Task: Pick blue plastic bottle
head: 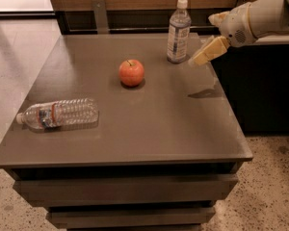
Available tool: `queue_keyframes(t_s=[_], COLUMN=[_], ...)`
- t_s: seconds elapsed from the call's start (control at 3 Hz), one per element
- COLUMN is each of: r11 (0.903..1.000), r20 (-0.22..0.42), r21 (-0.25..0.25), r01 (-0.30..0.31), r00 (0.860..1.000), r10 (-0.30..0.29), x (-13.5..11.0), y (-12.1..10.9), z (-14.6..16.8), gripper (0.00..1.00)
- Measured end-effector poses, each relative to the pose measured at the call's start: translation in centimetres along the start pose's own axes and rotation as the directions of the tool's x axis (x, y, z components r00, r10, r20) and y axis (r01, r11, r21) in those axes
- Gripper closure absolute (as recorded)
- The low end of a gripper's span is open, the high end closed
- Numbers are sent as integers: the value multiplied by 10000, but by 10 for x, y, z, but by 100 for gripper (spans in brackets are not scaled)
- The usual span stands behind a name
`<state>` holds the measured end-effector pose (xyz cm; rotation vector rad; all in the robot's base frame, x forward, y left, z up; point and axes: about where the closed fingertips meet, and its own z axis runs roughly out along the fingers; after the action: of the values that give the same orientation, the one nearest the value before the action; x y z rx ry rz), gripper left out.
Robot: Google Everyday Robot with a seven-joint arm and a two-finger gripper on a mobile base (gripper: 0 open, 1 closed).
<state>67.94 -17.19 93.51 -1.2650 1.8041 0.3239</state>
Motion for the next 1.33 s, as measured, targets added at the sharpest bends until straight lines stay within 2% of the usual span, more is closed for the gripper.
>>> queue_keyframes(t_s=[0.67, 1.33], r11=[9937, 9851], r20=[537, 943], r21=[441, 874], r01=[-1034, -1484], r00=[9934, 9856], r10=[1010, 1401], x=[12, 6], y=[-31, -58], z=[38, 68], gripper=[0, 0])
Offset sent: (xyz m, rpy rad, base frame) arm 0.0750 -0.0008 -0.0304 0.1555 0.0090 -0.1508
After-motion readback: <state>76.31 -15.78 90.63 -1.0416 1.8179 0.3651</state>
